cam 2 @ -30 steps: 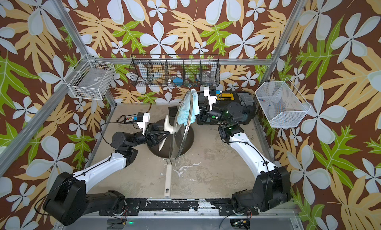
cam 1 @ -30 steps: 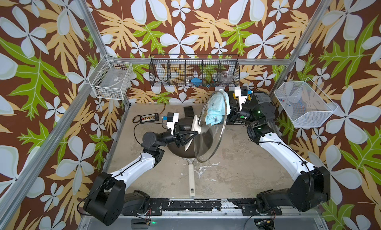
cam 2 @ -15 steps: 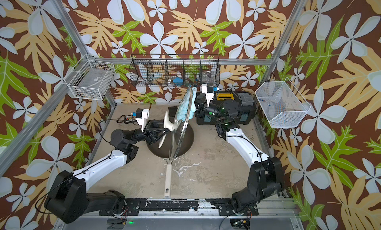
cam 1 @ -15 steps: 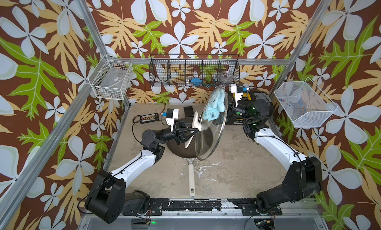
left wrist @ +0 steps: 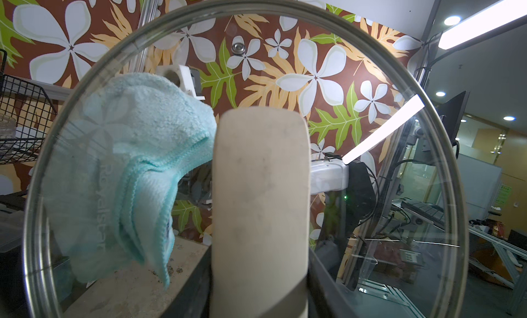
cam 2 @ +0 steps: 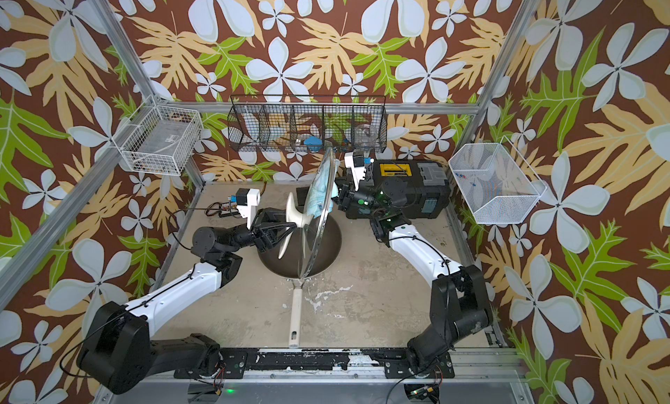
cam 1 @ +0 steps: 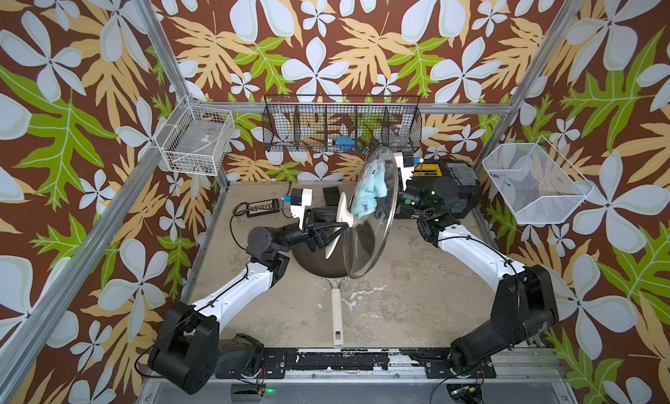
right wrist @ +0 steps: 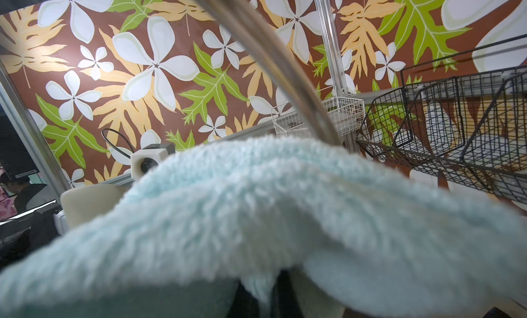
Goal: Wipe the pot lid with a cloth
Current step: Wipe the pot lid.
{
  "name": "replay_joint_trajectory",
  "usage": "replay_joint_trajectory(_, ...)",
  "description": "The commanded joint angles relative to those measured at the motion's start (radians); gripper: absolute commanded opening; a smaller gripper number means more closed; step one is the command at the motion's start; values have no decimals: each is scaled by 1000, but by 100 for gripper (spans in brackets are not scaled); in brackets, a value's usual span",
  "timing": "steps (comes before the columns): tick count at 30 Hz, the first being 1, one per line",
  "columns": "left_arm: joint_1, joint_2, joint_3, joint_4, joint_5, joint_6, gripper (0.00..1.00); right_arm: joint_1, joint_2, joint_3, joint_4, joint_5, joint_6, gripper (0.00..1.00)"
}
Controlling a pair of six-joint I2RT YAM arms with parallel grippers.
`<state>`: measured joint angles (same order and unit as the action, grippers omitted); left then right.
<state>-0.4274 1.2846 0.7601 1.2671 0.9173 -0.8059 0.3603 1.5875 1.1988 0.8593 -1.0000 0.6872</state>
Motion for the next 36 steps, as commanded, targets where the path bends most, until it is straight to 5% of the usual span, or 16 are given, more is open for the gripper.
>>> replay_joint_trajectory(1, -2, -14, 17, 151, -13, 12, 0, 21, -1, -24, -16, -2, -25, 0)
replay_joint_trajectory(19, -2, -14, -5, 182, -58, 27, 0, 155, -103, -201, -58, 20, -85, 0)
replay_joint_trajectory(36, -2, 16, 2, 189, -98, 53, 0, 204, -339, -396, 33, -27, 60, 0)
